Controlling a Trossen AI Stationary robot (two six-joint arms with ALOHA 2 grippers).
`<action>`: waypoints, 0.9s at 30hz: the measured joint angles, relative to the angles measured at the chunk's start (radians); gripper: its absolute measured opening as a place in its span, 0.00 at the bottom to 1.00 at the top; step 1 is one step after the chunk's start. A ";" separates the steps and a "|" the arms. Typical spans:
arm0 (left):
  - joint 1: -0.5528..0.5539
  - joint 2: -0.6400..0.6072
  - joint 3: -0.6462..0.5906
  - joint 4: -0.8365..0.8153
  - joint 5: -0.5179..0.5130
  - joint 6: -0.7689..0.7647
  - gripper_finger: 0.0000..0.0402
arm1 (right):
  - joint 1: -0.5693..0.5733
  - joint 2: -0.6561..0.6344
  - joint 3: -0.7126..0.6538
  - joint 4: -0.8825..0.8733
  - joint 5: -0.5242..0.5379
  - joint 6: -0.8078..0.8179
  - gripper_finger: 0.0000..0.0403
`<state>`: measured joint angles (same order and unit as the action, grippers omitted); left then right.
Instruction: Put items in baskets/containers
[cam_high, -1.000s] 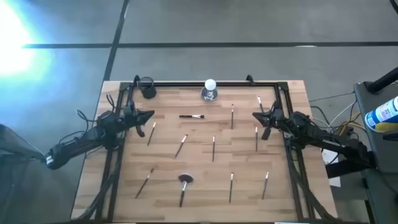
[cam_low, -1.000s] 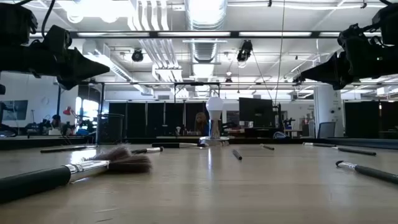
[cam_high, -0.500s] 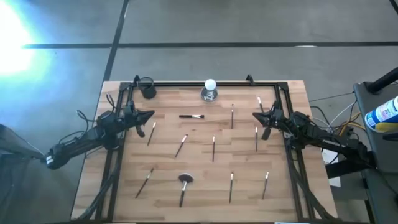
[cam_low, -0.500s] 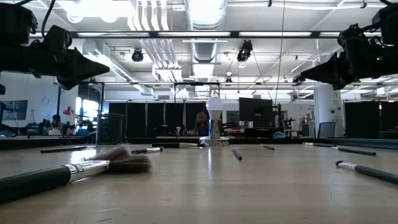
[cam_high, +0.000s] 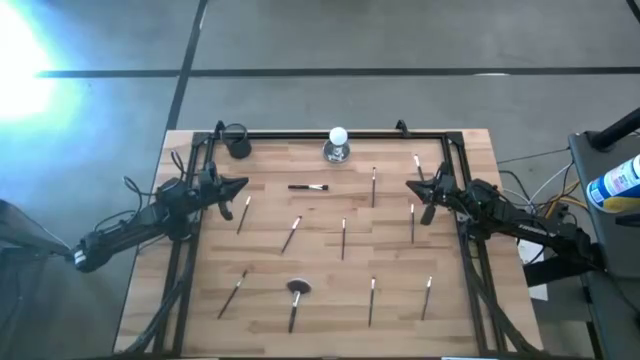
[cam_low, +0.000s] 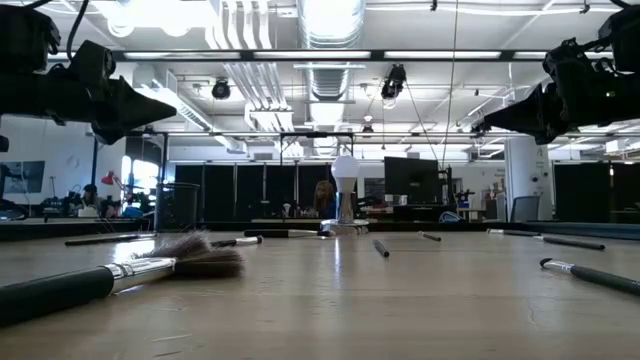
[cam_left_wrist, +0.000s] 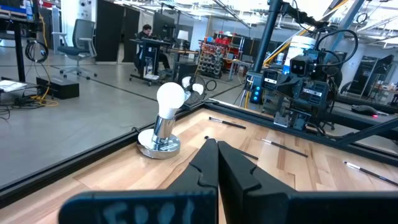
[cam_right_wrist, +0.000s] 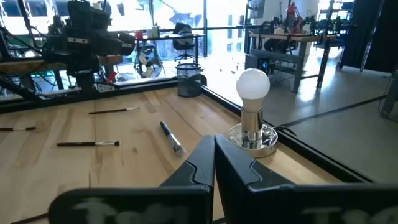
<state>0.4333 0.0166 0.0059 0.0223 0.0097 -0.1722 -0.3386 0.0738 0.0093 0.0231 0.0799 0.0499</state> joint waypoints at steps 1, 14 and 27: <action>0.000 0.000 0.000 0.000 0.000 0.000 0.00 | 0.000 0.000 0.000 0.000 0.000 0.001 0.02; 0.000 0.000 0.000 0.000 0.000 0.000 0.00 | 0.000 0.000 0.000 0.001 0.000 0.000 0.02; 0.000 0.000 0.000 0.000 0.000 0.000 0.00 | 0.000 0.000 0.001 0.295 0.000 0.029 0.02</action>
<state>0.4335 0.0166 0.0059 0.0223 0.0097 -0.1723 -0.3386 0.0738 0.0099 0.3180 0.0803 0.0792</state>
